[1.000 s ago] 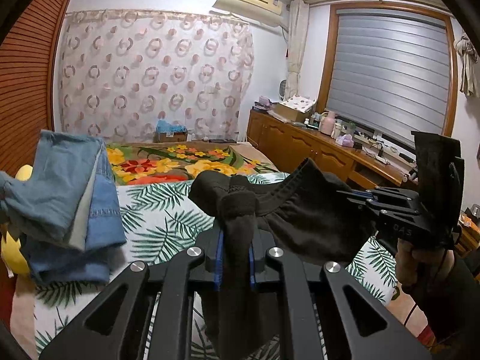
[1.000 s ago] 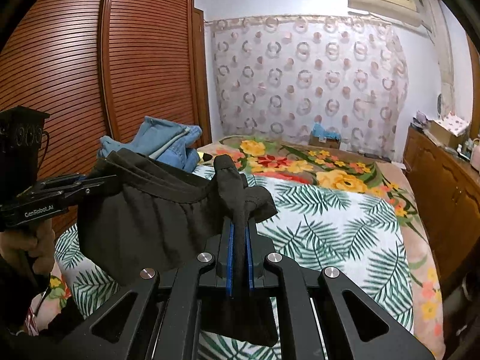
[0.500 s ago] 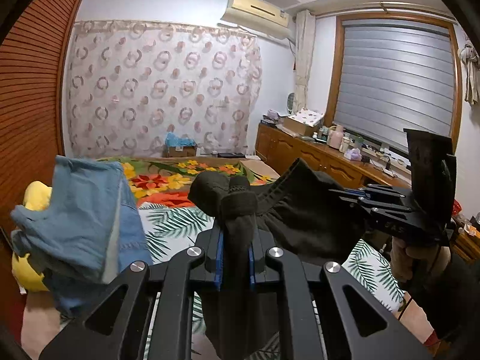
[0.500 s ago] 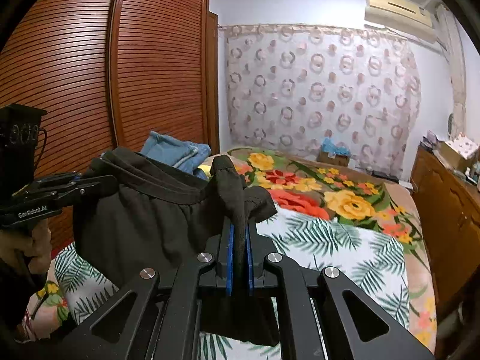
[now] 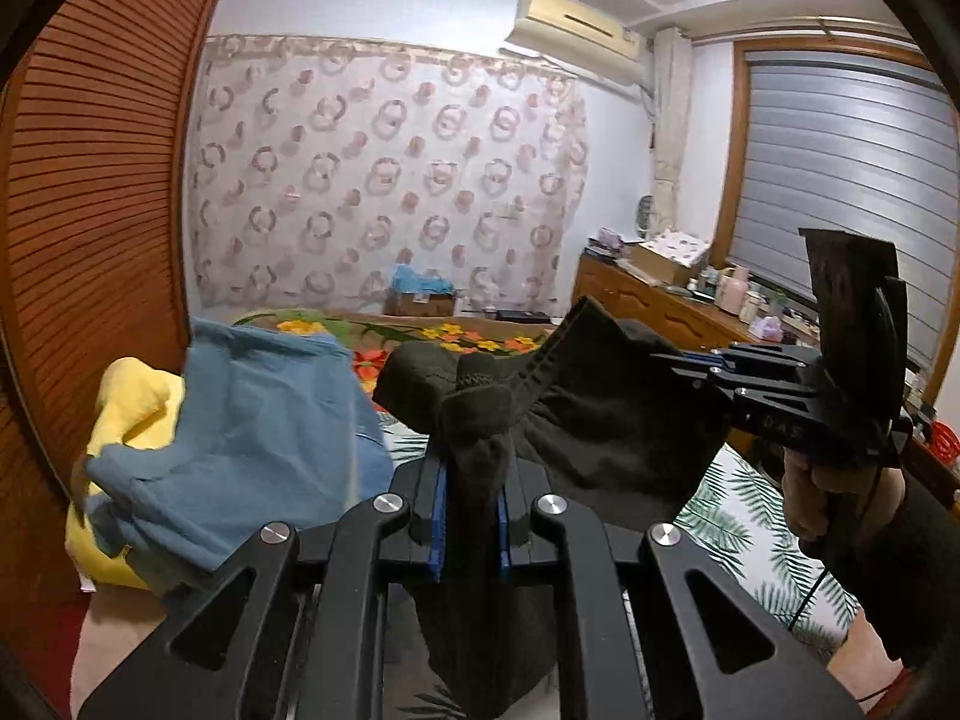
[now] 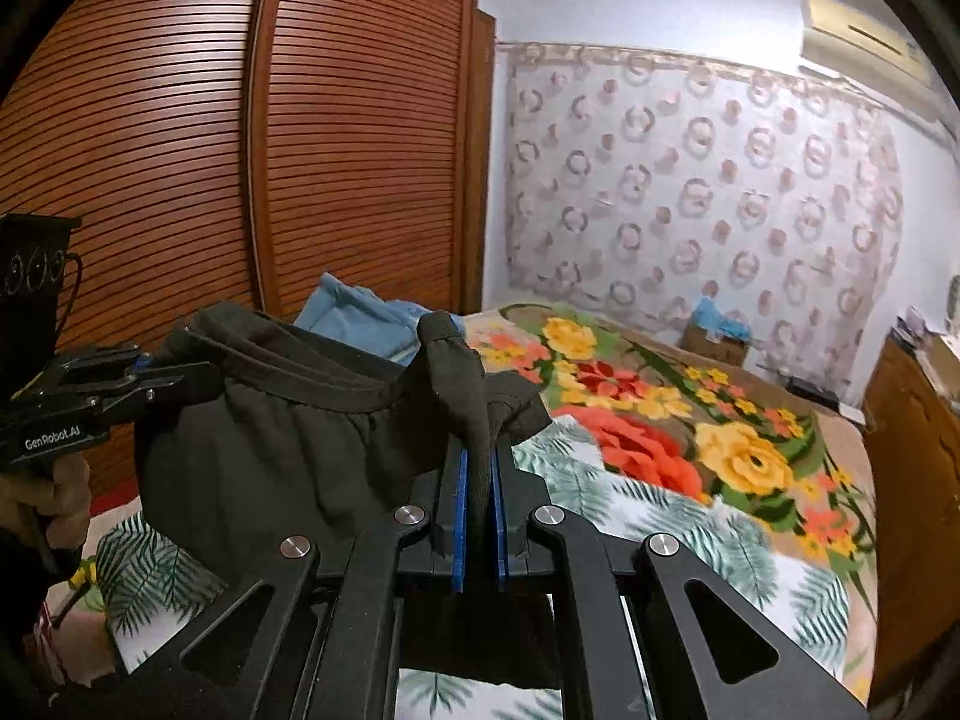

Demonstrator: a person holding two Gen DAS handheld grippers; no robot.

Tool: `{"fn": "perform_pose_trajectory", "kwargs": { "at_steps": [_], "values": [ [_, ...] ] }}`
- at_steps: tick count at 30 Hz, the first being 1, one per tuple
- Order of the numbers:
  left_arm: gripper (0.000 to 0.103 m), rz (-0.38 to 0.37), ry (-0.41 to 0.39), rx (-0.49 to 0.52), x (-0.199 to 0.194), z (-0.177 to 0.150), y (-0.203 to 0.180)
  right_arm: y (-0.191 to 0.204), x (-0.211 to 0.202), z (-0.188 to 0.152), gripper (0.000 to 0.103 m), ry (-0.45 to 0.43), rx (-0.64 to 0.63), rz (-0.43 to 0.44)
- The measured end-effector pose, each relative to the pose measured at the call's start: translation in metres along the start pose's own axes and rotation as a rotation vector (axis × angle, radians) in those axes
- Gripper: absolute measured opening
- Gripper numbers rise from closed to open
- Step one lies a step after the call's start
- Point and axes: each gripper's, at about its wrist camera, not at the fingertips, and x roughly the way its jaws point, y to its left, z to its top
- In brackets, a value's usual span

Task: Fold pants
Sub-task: 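Lift the folded black pants with both tools off the bed, then carry the held pants with both tools toward the folded jeans stack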

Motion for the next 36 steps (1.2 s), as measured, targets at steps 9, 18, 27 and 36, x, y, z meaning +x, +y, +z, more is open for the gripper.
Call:
{"fn": "perform_pose_trajectory", "kwargs": {
  "at_steps": [9,18,27,36],
  "values": [
    [0.013,0.104,-0.015,-0.021,0.002,0.01,0.027,-0.013,0.052,0.031,0.007,-0.049,-0.082,0.088],
    [0.013,0.176,-0.022,-0.052,0.007,0.011,0.048,-0.016,0.097,0.039,0.007,-0.055,-0.164,0.132],
    [0.014,0.225,-0.008,-0.085,0.009,0.006,0.068,-0.007,0.135,0.065,0.007,-0.033,-0.261,0.176],
    [0.014,0.259,-0.013,-0.122,0.008,-0.001,0.078,0.002,0.156,0.078,0.007,-0.036,-0.338,0.204]
  ]
}}
